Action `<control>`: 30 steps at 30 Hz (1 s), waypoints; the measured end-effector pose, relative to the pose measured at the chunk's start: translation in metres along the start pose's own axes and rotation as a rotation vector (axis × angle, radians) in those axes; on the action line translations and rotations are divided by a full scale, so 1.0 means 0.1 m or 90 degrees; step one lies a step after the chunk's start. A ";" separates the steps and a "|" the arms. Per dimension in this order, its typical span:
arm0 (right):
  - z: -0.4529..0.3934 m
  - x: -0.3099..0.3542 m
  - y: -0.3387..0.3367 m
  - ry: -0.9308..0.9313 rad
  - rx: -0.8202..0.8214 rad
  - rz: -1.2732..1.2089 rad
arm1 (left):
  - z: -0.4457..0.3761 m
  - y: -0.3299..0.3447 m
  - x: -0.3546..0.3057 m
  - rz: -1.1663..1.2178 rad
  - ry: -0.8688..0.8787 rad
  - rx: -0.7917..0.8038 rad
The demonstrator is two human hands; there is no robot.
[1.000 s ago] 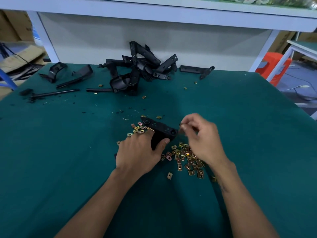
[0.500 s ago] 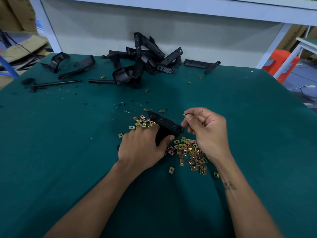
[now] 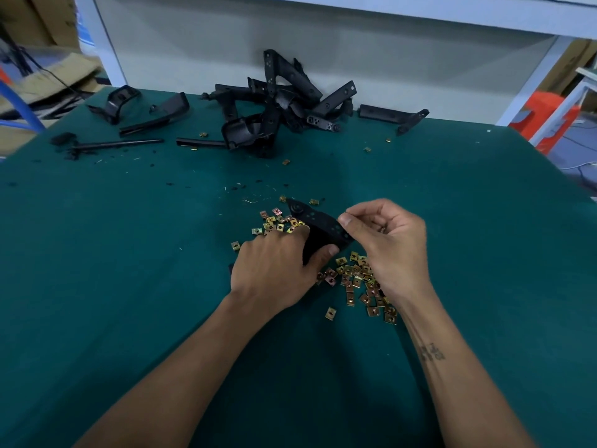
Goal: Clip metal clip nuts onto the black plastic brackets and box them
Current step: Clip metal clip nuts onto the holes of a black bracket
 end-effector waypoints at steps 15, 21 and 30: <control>0.03 -0.03 0.06 0.021 -0.043 0.053 | 0.01 0.00 0.00 -0.010 -0.009 -0.017; 0.07 -0.04 0.10 0.019 -0.035 0.067 | 0.01 0.00 0.01 -0.001 -0.013 -0.010; 0.04 0.00 0.03 0.104 0.048 -0.002 | 0.02 0.01 0.01 -0.013 -0.014 -0.018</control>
Point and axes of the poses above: each hand's wrist, its own z-axis away from the middle knuckle, its own y-axis out of the palm, x = y × z, the point moved 1 cm from there along -z, towards the middle knuckle, and after that the axes turned 4 degrees about -y, right-handed, at the moved point
